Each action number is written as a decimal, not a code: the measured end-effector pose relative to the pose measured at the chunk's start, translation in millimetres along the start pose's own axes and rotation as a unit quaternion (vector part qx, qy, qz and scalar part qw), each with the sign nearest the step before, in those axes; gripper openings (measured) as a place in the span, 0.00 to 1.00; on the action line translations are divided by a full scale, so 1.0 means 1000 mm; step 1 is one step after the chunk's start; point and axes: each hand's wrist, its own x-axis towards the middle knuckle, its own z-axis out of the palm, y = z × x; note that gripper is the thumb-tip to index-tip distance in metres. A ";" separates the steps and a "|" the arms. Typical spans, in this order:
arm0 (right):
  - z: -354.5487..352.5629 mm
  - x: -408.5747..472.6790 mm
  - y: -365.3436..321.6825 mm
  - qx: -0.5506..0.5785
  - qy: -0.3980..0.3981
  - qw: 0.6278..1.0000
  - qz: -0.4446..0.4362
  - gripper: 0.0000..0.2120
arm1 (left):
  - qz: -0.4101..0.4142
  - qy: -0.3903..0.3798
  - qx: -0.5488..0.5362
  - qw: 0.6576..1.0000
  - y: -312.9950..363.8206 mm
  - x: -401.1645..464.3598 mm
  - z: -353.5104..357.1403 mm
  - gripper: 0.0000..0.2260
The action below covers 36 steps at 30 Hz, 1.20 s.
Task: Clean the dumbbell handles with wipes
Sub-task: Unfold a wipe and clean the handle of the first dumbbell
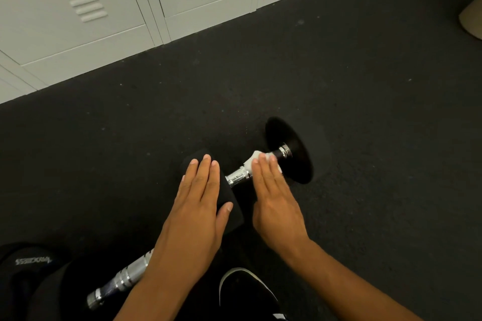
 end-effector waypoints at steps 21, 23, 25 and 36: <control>-0.009 0.013 0.013 -0.004 -0.003 0.999 0.041 0.43 | 0.009 0.024 -0.056 0.998 -0.001 -0.001 0.000 0.32; -0.006 0.008 0.003 0.006 -0.020 1.000 -0.006 0.41 | 0.010 0.022 -0.063 0.998 -0.002 -0.002 0.001 0.32; -0.004 0.005 -0.002 0.003 -0.028 0.999 -0.042 0.40 | 0.012 0.019 -0.068 0.997 -0.002 -0.002 0.000 0.32; -0.004 0.000 -0.003 0.001 -0.031 0.998 -0.045 0.39 | 0.005 0.025 -0.085 0.996 -0.002 -0.002 0.001 0.32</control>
